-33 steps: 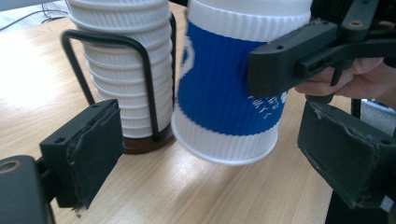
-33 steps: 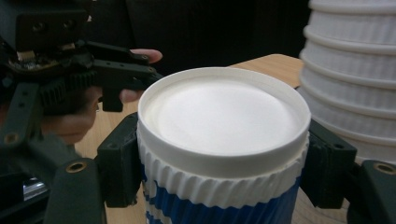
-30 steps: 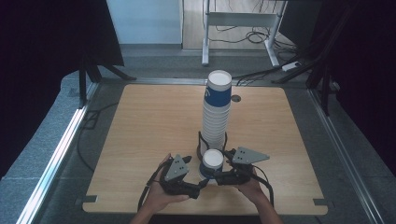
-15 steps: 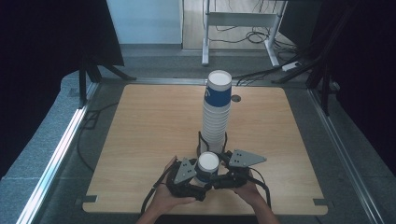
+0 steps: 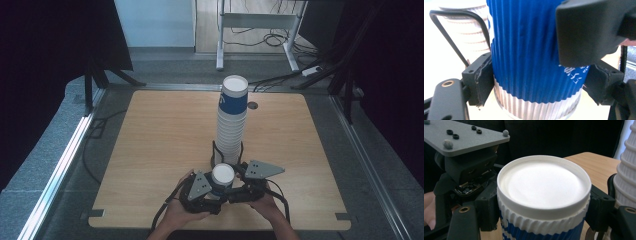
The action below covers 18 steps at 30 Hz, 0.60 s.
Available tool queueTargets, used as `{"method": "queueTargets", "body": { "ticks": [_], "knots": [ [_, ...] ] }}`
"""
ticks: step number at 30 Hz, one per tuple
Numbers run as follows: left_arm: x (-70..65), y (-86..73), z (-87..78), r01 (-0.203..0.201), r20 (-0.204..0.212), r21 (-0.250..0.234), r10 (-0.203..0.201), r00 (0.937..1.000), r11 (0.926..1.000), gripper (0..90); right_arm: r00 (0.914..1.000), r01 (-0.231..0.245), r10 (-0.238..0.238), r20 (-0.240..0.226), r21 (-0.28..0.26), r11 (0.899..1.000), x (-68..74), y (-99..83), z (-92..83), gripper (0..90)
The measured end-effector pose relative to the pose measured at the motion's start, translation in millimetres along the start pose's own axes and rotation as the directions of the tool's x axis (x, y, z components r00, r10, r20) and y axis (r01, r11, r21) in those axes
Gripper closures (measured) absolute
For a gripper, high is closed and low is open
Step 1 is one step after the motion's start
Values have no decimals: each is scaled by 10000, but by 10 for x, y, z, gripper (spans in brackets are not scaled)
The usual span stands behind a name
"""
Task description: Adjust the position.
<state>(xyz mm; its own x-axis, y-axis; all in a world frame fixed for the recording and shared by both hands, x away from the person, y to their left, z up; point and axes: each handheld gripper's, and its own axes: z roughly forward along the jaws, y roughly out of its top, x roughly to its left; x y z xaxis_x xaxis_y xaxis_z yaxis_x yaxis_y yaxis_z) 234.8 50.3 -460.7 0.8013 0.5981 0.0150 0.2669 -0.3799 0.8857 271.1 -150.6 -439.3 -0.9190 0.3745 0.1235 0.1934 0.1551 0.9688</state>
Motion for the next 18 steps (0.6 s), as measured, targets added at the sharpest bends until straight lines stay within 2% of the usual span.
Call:
{"method": "queueTargets", "body": {
  "ticks": [3, 10, 18],
  "knots": [
    [-3, -10, 4, -269, -113, 139, 270, 9996, 9995, 195, 10000, -44, 45, -55, 156, 9999, -11, -9, 7, 263],
    [-3, -25, 21, -382, -182, 270, 387, 9991, 9989, 201, 9997, -214, 218, -85, 425, 9989, -30, -23, 22, 253],
    [0, -31, 14, -724, -361, 407, 739, 9966, 9965, 201, 9996, -169, 182, -222, 564, 9983, -27, -23, 29, 213]
  ]
}}
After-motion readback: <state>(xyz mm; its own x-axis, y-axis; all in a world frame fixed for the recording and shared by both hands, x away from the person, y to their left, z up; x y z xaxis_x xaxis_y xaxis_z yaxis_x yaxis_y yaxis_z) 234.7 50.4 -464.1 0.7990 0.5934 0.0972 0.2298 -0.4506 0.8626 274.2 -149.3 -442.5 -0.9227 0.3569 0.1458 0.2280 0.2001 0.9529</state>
